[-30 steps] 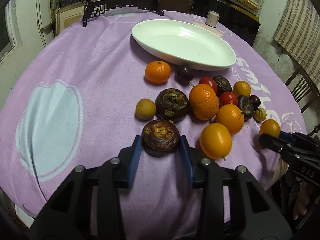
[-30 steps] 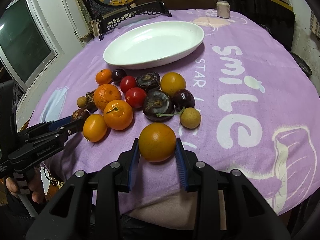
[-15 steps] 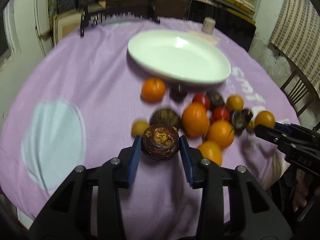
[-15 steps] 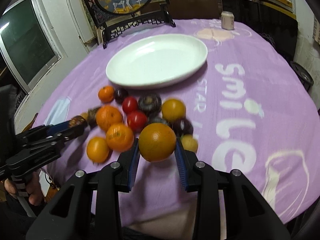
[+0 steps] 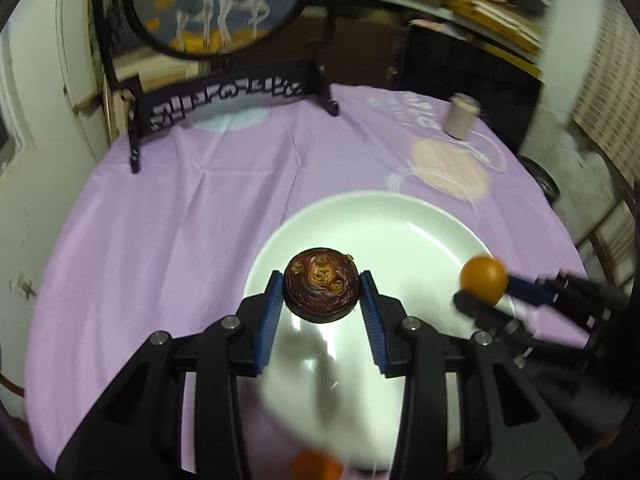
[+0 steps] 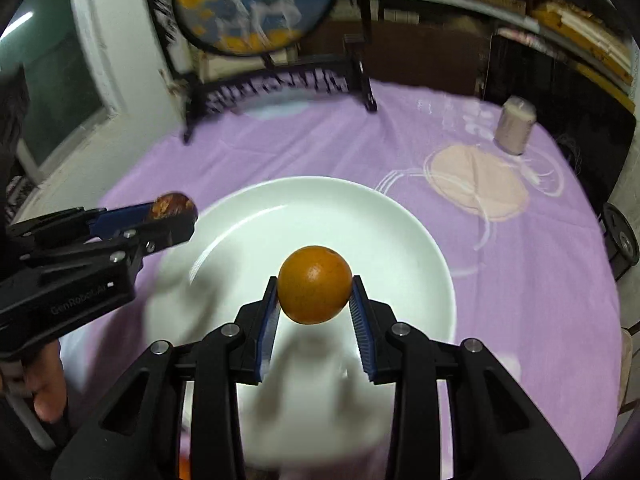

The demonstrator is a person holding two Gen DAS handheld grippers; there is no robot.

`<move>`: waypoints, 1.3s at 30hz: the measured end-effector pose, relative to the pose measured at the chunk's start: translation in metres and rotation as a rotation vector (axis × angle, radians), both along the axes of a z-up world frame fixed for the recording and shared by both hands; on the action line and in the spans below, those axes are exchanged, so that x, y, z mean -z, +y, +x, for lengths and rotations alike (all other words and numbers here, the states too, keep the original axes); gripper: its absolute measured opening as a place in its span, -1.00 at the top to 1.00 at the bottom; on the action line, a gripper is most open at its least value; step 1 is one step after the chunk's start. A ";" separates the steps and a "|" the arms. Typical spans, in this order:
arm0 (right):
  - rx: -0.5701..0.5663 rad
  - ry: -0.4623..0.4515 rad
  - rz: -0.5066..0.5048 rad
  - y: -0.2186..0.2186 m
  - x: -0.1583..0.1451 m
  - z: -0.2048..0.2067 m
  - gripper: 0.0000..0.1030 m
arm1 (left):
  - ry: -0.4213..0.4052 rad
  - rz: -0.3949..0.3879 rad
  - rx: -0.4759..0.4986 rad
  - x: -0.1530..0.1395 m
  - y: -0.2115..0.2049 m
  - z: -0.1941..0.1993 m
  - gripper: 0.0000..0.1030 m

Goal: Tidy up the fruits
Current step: 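Carry both fruits over the white plate and open both tools to release them, then grasp a small yellow fruit with the right tool while the left tool grasps an orange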

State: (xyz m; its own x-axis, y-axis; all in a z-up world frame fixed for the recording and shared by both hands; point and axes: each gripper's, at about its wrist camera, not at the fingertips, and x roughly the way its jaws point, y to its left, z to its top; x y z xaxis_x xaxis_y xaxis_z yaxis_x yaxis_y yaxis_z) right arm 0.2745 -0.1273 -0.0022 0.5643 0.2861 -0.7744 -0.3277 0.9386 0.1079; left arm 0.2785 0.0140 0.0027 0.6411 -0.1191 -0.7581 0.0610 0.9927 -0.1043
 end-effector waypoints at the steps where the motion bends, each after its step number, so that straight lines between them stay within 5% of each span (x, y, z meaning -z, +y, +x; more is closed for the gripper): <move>1: 0.002 0.018 0.001 0.001 0.005 0.010 0.32 | 0.020 -0.042 -0.002 0.006 0.001 0.012 0.24; 8: -0.034 0.049 0.011 0.010 0.023 0.033 0.31 | 0.045 -0.059 0.049 0.023 -0.002 0.027 0.21; 10: -0.021 0.032 -0.001 0.012 0.026 0.033 0.04 | 0.047 -0.066 0.055 0.025 -0.001 0.025 -0.31; 15: 0.064 -0.051 -0.082 -0.003 0.018 0.013 -0.04 | -0.018 -0.068 0.014 0.016 0.011 0.003 -0.36; 18: 0.139 -0.114 -0.117 -0.015 0.001 -0.031 -0.05 | -0.062 -0.047 -0.012 0.006 0.018 -0.029 -0.36; 20: 0.145 -0.116 -0.052 -0.025 -0.004 -0.069 -0.15 | -0.096 -0.046 -0.029 0.002 0.025 -0.068 -0.46; 28: 0.073 -0.004 0.096 -0.056 0.019 -0.212 -0.17 | -0.118 -0.033 0.109 0.027 0.037 -0.213 -0.58; 39: 0.078 0.084 0.027 -0.049 0.054 -0.229 -0.17 | -0.057 -0.016 0.260 0.047 0.014 -0.268 -0.67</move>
